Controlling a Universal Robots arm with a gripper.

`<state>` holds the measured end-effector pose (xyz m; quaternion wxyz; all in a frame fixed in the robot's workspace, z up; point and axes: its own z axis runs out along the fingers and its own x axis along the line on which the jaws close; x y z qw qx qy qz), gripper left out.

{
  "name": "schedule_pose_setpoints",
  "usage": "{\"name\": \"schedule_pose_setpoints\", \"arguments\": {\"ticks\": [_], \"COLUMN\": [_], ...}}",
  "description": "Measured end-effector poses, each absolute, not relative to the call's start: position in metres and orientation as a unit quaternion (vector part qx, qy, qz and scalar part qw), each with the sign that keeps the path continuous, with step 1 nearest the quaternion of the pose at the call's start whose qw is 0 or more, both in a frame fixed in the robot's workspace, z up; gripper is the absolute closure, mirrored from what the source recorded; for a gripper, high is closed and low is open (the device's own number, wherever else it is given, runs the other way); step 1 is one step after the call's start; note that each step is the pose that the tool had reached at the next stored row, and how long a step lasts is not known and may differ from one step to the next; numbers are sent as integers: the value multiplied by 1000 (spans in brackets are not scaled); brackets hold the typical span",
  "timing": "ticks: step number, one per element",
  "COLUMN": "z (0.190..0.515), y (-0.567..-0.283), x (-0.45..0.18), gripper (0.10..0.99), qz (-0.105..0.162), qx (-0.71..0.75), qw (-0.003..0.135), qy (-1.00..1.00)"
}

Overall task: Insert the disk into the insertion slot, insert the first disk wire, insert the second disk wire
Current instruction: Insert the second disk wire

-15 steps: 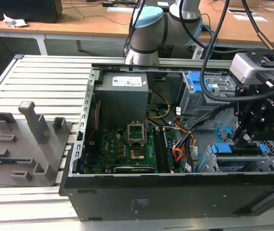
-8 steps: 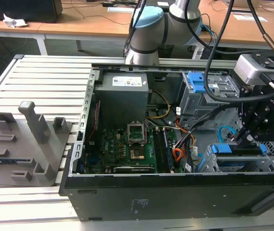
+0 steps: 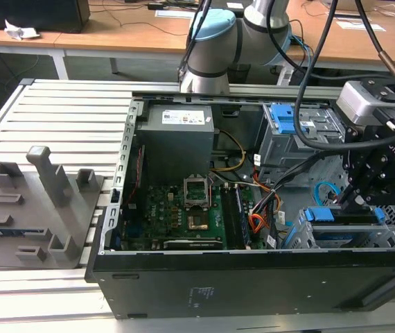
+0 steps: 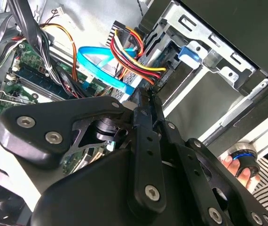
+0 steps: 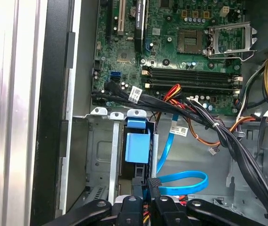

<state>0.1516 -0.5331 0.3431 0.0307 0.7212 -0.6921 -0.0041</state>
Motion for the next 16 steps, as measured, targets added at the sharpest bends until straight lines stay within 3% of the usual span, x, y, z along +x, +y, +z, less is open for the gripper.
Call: {"name": "schedule_pose_setpoints", "arguments": {"ticks": [16], "z": [336], "y": [-534], "x": [159], "gripper": [922], "qz": [-5], "qx": [720], "qw": [30], "qy": [-694]}}
